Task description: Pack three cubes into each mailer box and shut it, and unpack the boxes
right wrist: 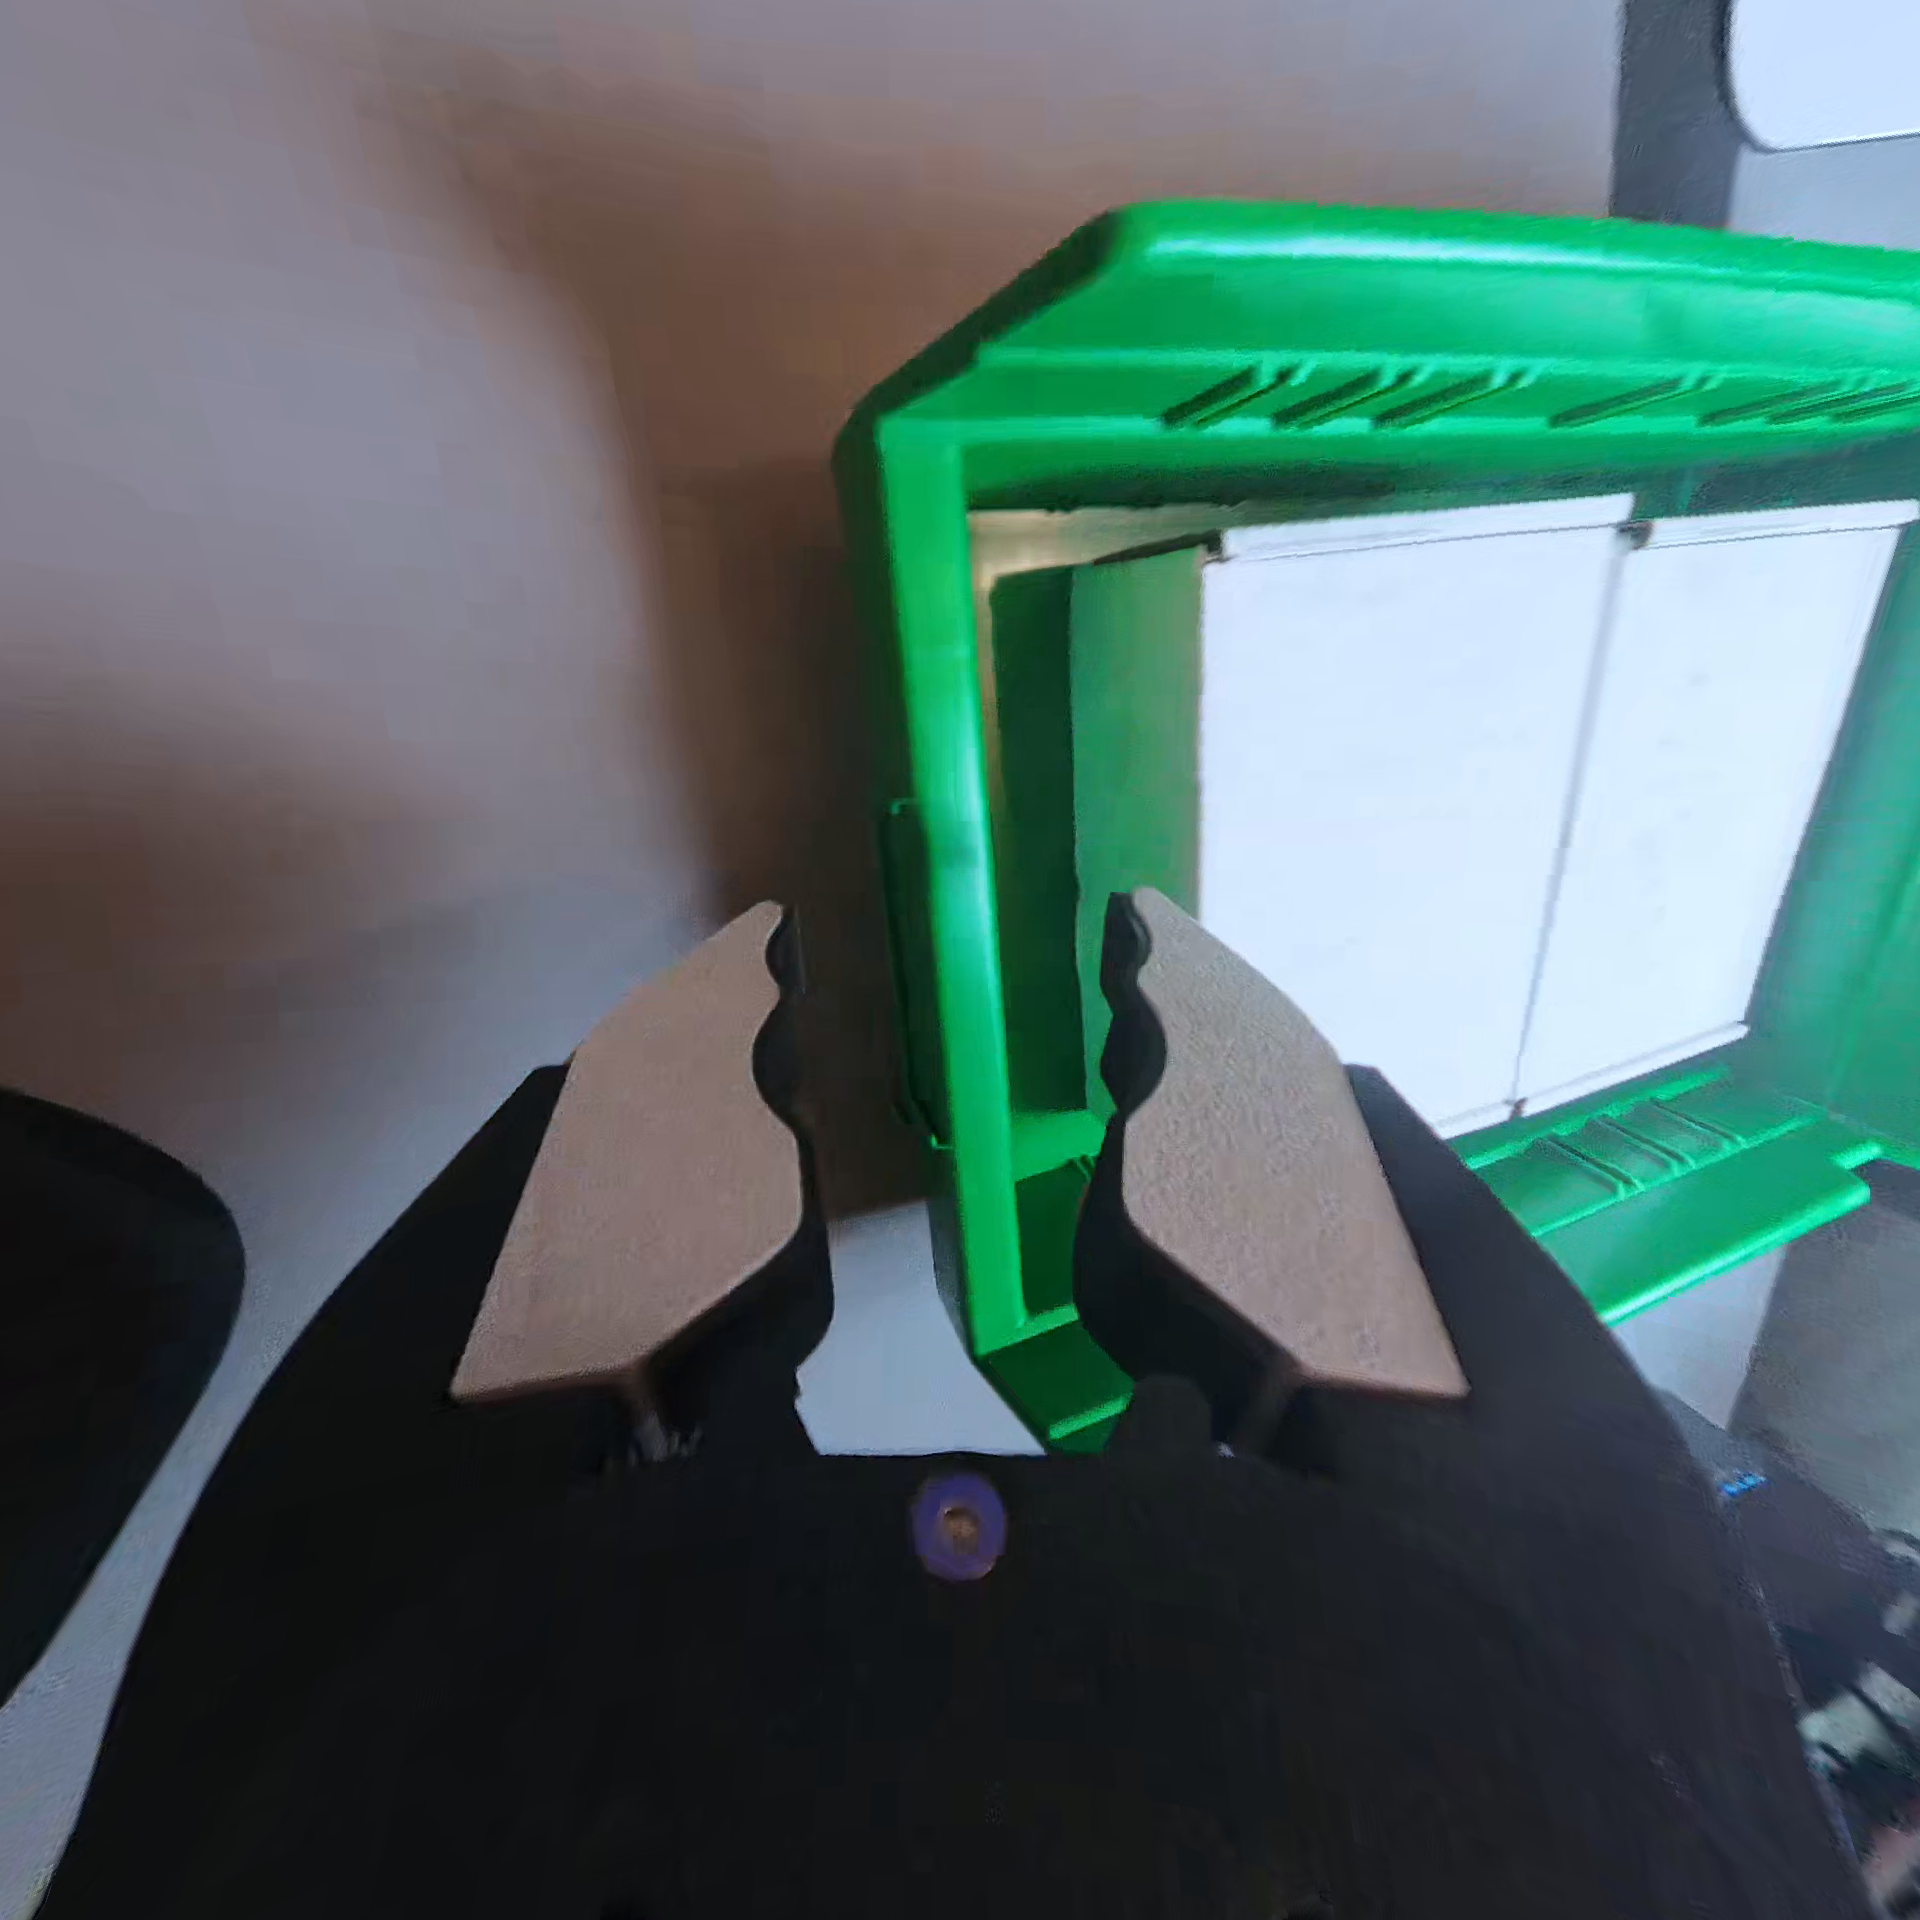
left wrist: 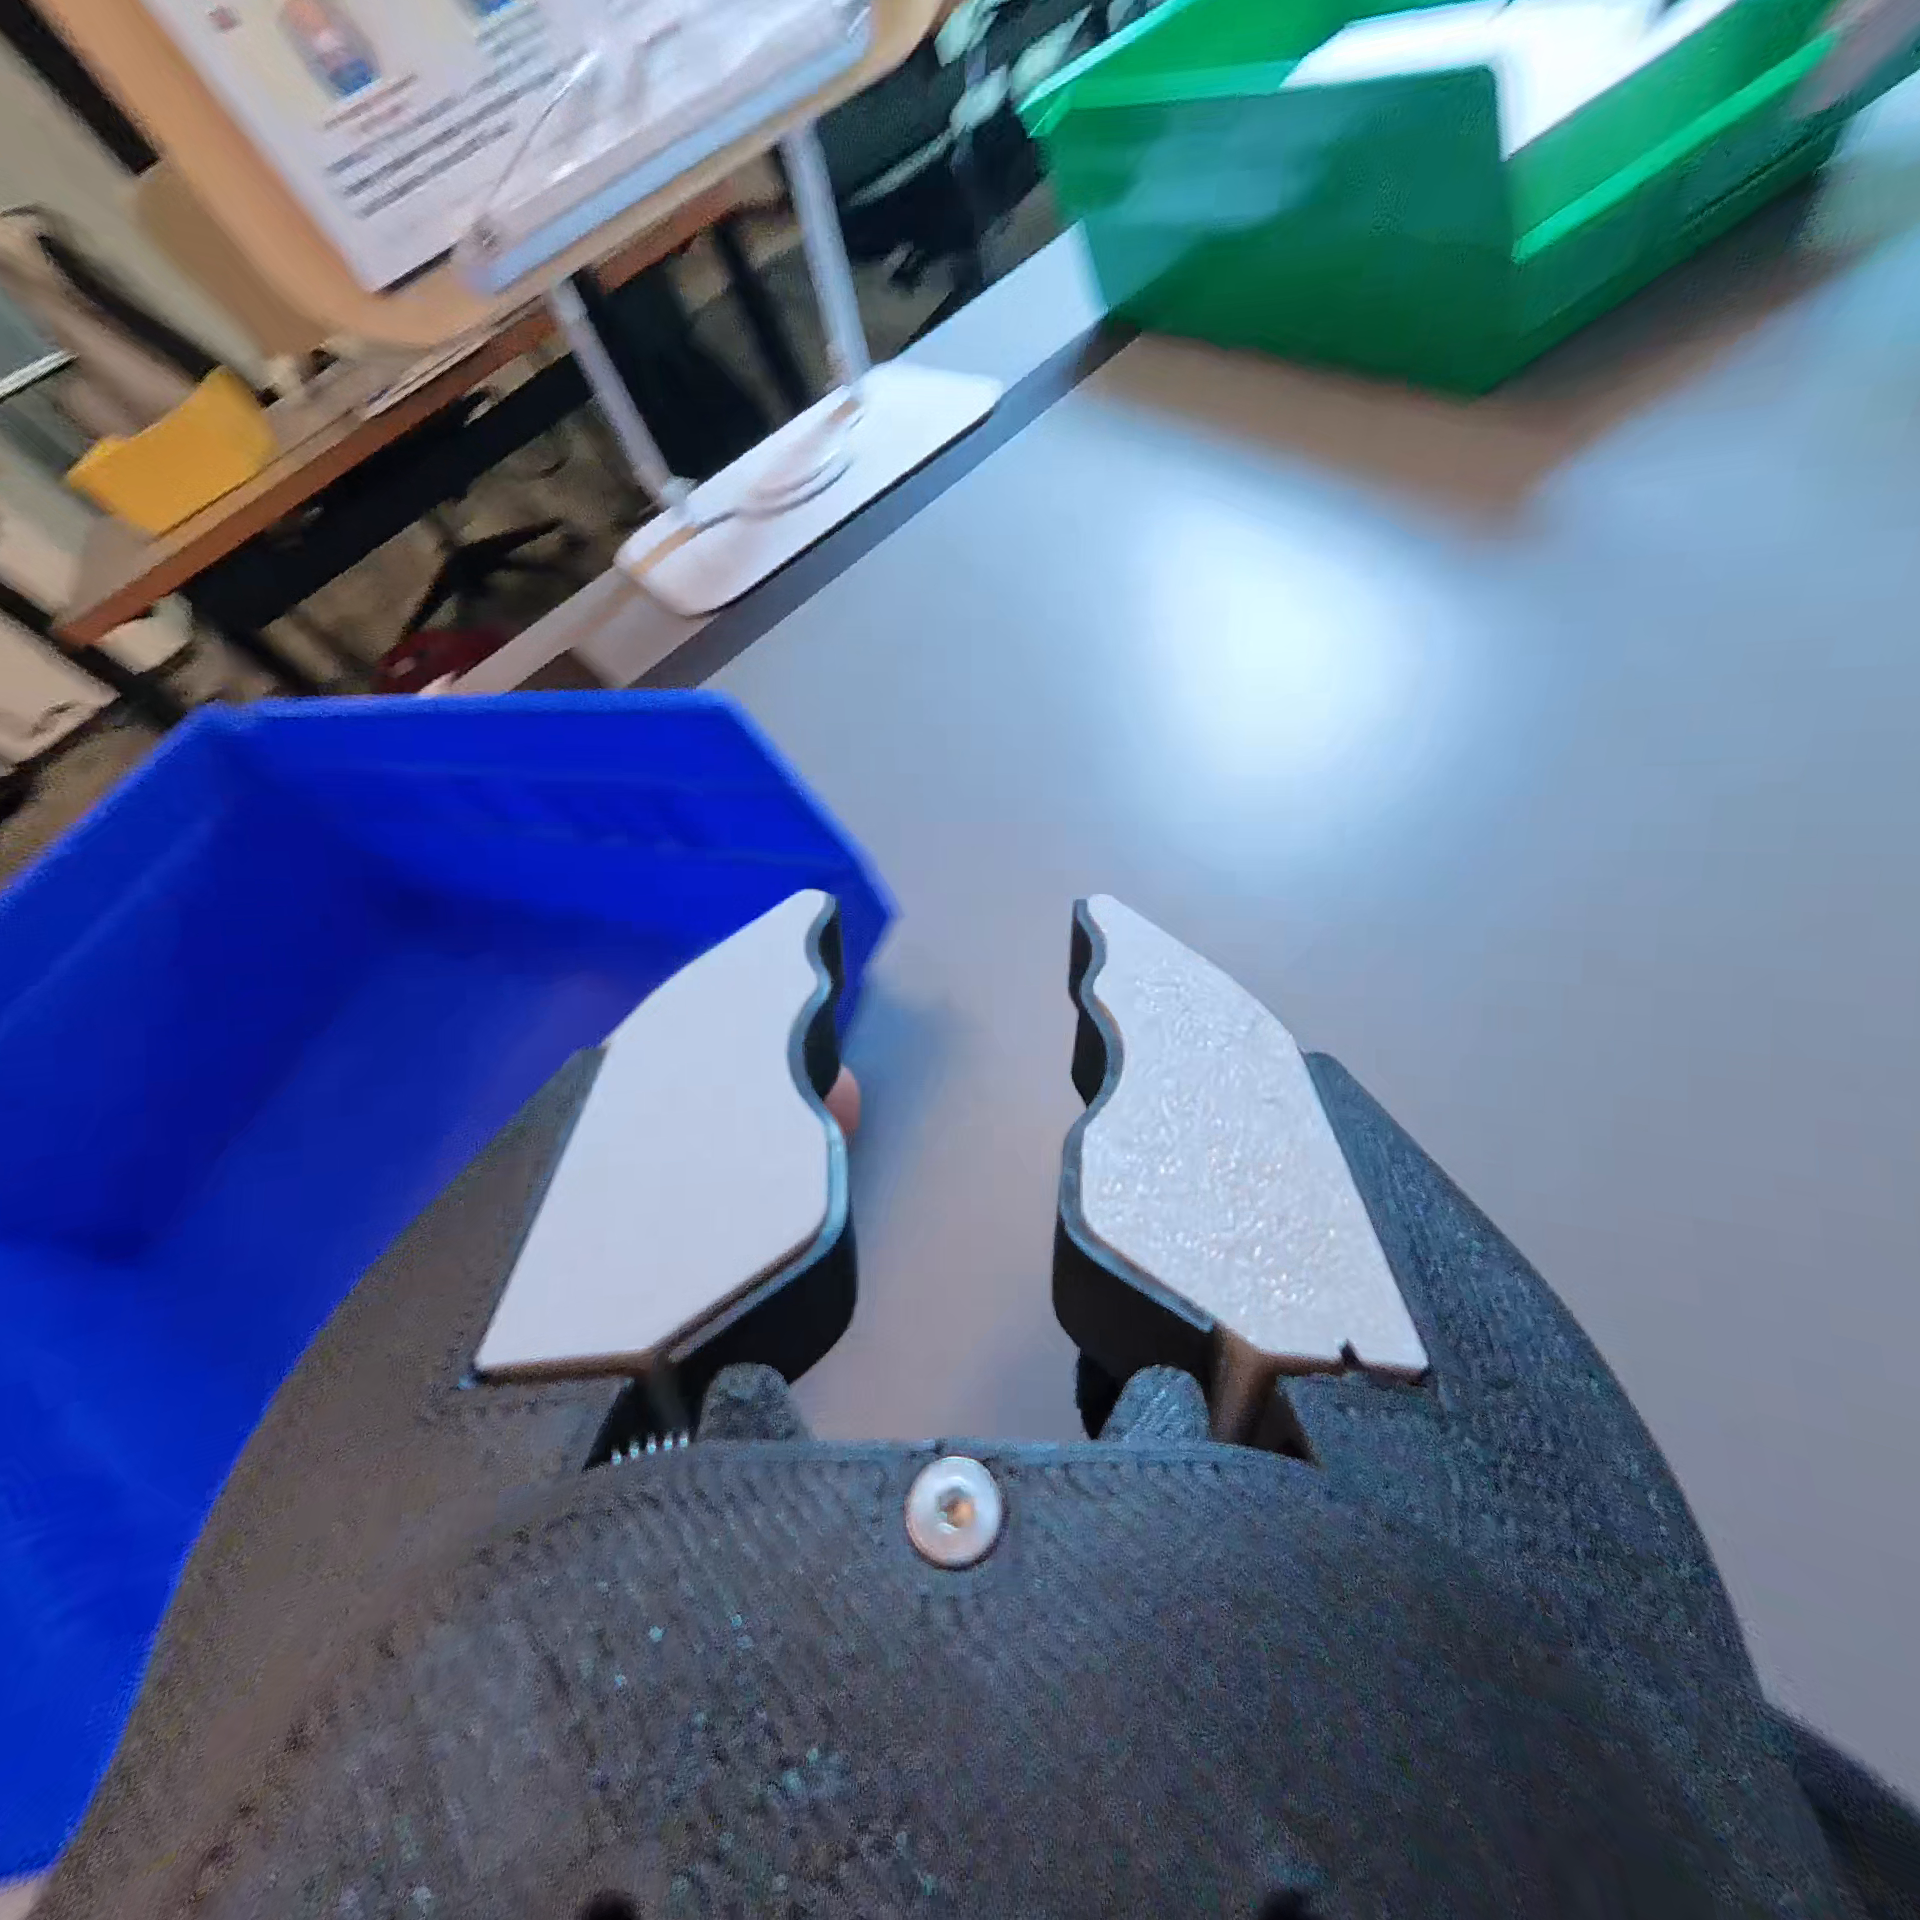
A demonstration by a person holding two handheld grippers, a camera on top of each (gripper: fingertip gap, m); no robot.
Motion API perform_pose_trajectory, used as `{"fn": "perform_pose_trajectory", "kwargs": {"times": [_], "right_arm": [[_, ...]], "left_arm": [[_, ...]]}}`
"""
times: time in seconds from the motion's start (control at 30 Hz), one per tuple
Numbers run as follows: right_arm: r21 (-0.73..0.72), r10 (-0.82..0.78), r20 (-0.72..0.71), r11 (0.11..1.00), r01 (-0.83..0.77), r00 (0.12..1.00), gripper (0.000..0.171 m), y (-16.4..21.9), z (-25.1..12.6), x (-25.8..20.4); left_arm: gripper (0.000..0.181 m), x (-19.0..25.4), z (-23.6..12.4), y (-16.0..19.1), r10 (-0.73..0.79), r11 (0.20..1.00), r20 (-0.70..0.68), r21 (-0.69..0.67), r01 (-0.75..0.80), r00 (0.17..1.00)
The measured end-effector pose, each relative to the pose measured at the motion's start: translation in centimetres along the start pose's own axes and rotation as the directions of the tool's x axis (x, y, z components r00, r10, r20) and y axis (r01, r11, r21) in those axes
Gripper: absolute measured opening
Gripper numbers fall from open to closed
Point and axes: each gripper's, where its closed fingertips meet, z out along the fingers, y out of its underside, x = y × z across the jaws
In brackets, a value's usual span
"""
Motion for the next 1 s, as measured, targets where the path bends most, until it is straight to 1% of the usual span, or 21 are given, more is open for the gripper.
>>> {"fn": "perform_pose_trajectory", "kwargs": {"times": [0.07, 0.1, 0.13, 0.17, 0.23, 0.27, 0.33, 0.37, 0.43, 0.53, 0.6, 0.63, 0.7, 0.77, 0.83, 0.9, 1.0], "right_arm": [[-0.076, -0.074, -0.043, 0.995, 0.071, 0.996, 0.053, 1.1, 1.4, -0.4], [-0.100, -0.104, -0.067, 0.990, 0.097, 0.992, 0.048, 1.4, 2.1, -0.4], [-0.122, -0.131, -0.100, 0.985, 0.118, 0.986, 0.038, 1.6, 2.7, -0.2], [-0.140, -0.167, -0.124, 0.979, 0.149, 0.978, 0.029, 1.7, 3.2, -0.1], [-0.176, -0.241, -0.181, 0.962, 0.210, 0.953, 0.030, 1.6, 3.3, 0.1], [-0.197, -0.257, -0.208, 0.956, 0.217, 0.944, 0.030, 1.6, 3.3, 0.1], [-0.195, -0.296, -0.243, 0.948, 0.253, 0.924, 0.031, 1.3, 3.0, -0.6], [-0.178, -0.305, -0.245, 0.947, 0.266, 0.920, 0.031, 1.1, 2.8, -1.3], [-0.130, -0.319, -0.247, 0.947, 0.295, 0.915, 0.031, 0.6, 2.2, -3.3], [-0.072, -0.349, -0.290, 0.936, 0.343, 0.891, 0.031, -0.5, 1.0, -6.8], [-0.014, -0.351, -0.331, 0.930, 0.367, 0.876, 0.032, -1.5, 0.0, -9.4], [0.031, -0.332, -0.343, 0.931, 0.364, 0.878, 0.031, -2.1, -0.5, -10.8], [0.175, -0.220, -0.369, 0.937, 0.301, 0.903, 0.031, -3.9, -2.4, -13.1], [0.341, -0.064, -0.363, 0.919, 0.197, 0.929, 0.031, -5.3, -5.3, -14.6], [0.486, 0.124, -0.348, 0.871, 0.066, 0.929, 0.030, -5.5, -8.2, -14.8], [0.575, 0.298, -0.319, 0.816, -0.067, 0.900, 0.030, -4.0, -10.2, -14.3], [0.624, 0.501, -0.335, 0.753, -0.211, 0.798, 0.031, 0.1, -11.6, -13.1]], "left_arm": [[0.042, -3.2, -0.2, 0.6, 0.061, 0.996, 0.113, -0.070, -0.054, 0.992], [0.041, -4.2, -0.2, 1.1, 0.098, 0.990, 0.133, -0.115, -0.083, 0.986], [0.040, -5.0, 0.0, 1.9, 0.139, 0.977, 0.139, -0.180, -0.113, 0.980], [0.041, -5.6, 0.2, 3.1, 0.182, 0.954, 0.128, -0.261, -0.144, 0.975], [0.047, -6.2, 0.8, 6.1, 0.240, 0.879, 0.064, -0.439, -0.188, 0.969], [0.046, -6.6, 1.1, 7.2, 0.267, 0.848, 0.055, -0.488, -0.207, 0.962], [0.044, -6.8, 1.9, 8.9, 0.300, 0.804, 0.017, -0.542, -0.243, 0.954], [0.041, -6.8, 2.3, 9.6, 0.319, 0.784, 0.004, -0.563, -0.262, 0.948], [0.035, -7.1, 3.2, 9.9, 0.434, 0.745, 0.003, -0.563, -0.357, 0.901], [0.033, -5.6, 4.0, 8.9, 0.463, 0.741, -0.024, -0.537, -0.402, 0.886], [0.032, -4.0, 4.7, 7.9, 0.529, 0.723, -0.060, -0.489, -0.487, 0.846], [0.031, -3.0, 5.0, 7.3, 0.543, 0.721, -0.080, -0.465, -0.513, 0.836], [0.031, -0.8, 5.9, 6.1, 0.570, 0.716, -0.126, -0.409, -0.566, 0.812], [0.031, 1.2, 7.0, 4.8, 0.604, 0.705, -0.166, -0.345, -0.619, 0.780], [0.031, 2.9, 8.3, 3.6, 0.624, 0.698, -0.195, -0.294, -0.652, 0.756], [0.031, 4.2, 9.7, 2.6, 0.649, 0.685, -0.219, -0.246, -0.685, 0.728], [0.031, 5.1, 11.7, 1.4, 0.670, 0.676, -0.240, -0.193, -0.711, 0.703]]}}
